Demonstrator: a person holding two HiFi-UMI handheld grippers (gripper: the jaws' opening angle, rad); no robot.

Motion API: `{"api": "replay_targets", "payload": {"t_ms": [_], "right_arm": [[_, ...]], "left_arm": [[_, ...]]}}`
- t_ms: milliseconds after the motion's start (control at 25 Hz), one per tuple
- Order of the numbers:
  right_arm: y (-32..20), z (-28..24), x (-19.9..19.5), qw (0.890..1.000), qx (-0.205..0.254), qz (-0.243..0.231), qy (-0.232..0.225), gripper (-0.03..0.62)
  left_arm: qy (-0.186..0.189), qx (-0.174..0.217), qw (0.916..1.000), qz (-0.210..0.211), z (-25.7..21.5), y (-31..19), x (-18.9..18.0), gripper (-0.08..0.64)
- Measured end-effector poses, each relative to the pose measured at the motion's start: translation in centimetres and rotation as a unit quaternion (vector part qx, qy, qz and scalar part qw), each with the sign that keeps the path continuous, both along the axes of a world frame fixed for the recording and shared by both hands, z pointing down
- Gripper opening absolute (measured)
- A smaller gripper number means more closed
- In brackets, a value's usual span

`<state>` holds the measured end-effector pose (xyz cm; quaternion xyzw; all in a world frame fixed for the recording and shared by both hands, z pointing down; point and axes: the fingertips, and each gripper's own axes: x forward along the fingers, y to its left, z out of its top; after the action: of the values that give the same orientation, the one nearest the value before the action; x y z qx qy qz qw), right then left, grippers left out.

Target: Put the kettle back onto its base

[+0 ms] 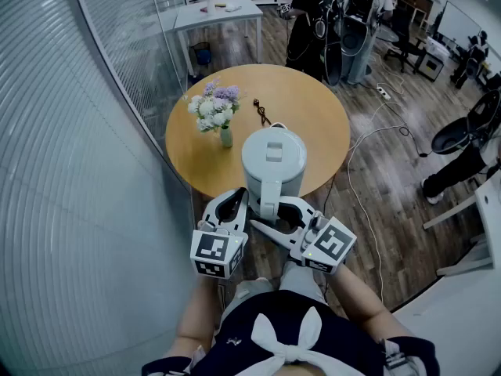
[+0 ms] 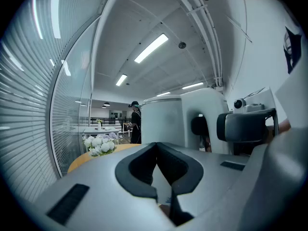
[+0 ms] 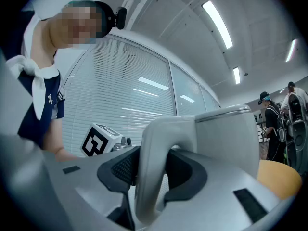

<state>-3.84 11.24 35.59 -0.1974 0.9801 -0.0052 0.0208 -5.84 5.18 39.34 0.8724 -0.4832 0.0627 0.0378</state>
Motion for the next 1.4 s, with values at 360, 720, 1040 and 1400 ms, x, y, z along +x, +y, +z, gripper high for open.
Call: {"api": "replay_targets", "payload": {"t_ms": [360,720,1040,1400], "right_arm": [[0.3,-0.5,0.0,1.0,-0.004,0.001,-0.005,0.16],[0.4,-0.9,0.2,1.0,-0.015,0.007,-0.017,0.16],[-0.3,-0.8,1.1,1.0,-0.021,0.016,-0.012,0.161],[-4.1,-0.9,2.3,0.999,-0.02,0.028,-0.01,0.161]], "left_arm": [[-0.006,-0.004,1.0,0.005,-0.2,0.6,0.1,0.026],[-0.009,-0.01,0.9998,0.011,-0.1,1.1,0.1,0.026],[-0.002,-0.02,0.9996,0.018,0.7,0.7,0.9,0.026],[0.001,-0.026,0.9994,0.023,1.3,-2.1,1.6,0.026]]}}
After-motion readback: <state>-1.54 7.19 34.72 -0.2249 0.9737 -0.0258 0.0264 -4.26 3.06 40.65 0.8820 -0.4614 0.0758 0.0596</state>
